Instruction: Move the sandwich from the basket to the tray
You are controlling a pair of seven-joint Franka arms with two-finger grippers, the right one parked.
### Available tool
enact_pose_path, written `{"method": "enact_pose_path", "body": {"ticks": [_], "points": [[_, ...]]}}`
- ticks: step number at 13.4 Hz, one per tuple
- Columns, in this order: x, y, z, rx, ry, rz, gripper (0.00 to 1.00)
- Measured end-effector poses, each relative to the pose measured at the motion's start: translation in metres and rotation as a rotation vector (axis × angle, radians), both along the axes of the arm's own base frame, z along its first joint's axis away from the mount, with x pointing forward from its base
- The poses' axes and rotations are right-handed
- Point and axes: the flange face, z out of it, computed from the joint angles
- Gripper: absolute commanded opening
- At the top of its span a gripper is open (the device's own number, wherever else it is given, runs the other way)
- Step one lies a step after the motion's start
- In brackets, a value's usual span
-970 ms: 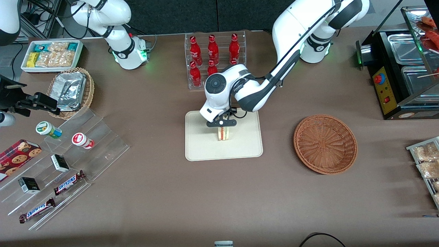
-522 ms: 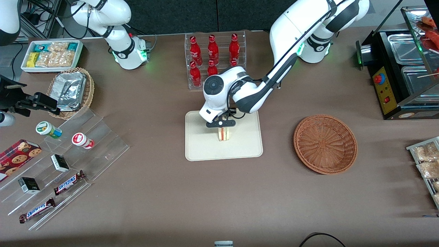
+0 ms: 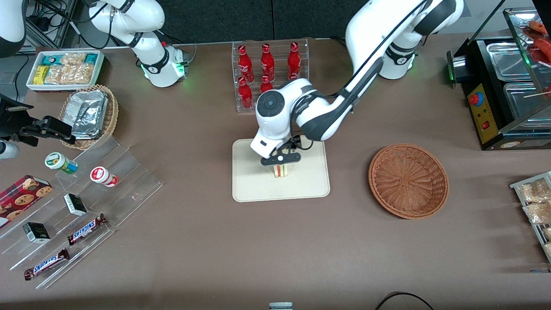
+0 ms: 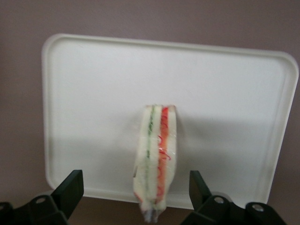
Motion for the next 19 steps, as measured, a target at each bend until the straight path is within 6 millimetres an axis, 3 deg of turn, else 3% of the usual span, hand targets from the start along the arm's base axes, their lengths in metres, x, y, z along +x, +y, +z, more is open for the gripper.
{"method": "enact_pose_path", "body": {"ticks": [3, 5, 8, 11, 13, 19], "points": [[0.031, 0.062, 0.079, 0.027, -0.017, 0.133, 1.0], [0.048, 0.119, 0.125, 0.054, 0.005, 0.173, 1.0], [0.061, 0.208, 0.174, 0.088, 0.082, 0.113, 1.0], [0.069, 0.285, 0.21, 0.084, 0.12, 0.048, 1.0], [0.07, 0.326, 0.23, 0.072, 0.124, 0.026, 1.0], [0.066, 0.422, 0.262, 0.049, 0.153, -0.062, 1.0]]}}
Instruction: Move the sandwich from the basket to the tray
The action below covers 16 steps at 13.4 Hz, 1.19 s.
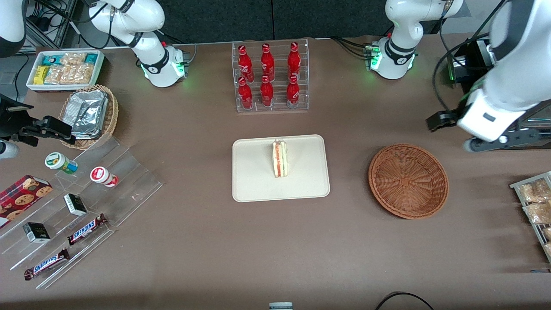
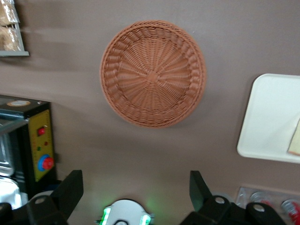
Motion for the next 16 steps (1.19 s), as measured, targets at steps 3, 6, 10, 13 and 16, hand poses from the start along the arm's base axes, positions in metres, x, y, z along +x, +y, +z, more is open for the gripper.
{"method": "enact_pose_path", "body": {"ticks": [3, 6, 10, 13, 16], "points": [[-0.004, 0.051, 0.013, -0.014, 0.002, -0.037, 1.0], [-0.013, 0.073, 0.021, -0.025, 0.012, -0.073, 1.0], [-0.019, 0.094, 0.021, -0.056, 0.035, -0.075, 1.0], [-0.021, 0.091, 0.02, -0.083, 0.047, -0.075, 1.0], [-0.021, 0.089, 0.02, -0.106, 0.046, -0.076, 1.0]]}}
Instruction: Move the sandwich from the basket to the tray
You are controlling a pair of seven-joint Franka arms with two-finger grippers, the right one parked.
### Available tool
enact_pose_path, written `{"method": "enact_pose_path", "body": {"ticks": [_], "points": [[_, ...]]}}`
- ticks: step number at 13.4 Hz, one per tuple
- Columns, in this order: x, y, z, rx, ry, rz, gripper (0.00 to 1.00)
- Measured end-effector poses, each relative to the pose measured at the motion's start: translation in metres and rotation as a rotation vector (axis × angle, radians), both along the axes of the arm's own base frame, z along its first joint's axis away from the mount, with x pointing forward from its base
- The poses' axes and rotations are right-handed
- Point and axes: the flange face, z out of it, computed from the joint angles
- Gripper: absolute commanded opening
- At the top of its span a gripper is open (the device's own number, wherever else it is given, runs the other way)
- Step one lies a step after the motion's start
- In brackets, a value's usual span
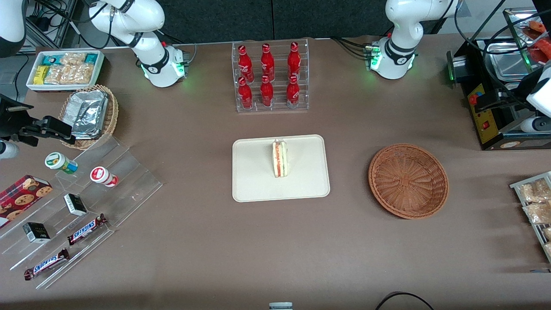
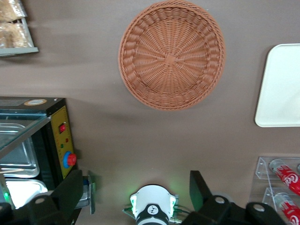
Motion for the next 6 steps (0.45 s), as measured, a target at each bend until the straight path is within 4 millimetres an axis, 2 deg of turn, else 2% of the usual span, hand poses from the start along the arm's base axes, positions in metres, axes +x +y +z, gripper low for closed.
{"method": "enact_pose_path", "body": {"ticks": [3, 6], "points": [[0.0, -0.002, 0.0, -0.015, -0.002, 0.0, 1.0], [0.001, 0.009, -0.001, -0.017, -0.003, 0.023, 1.0]]}}
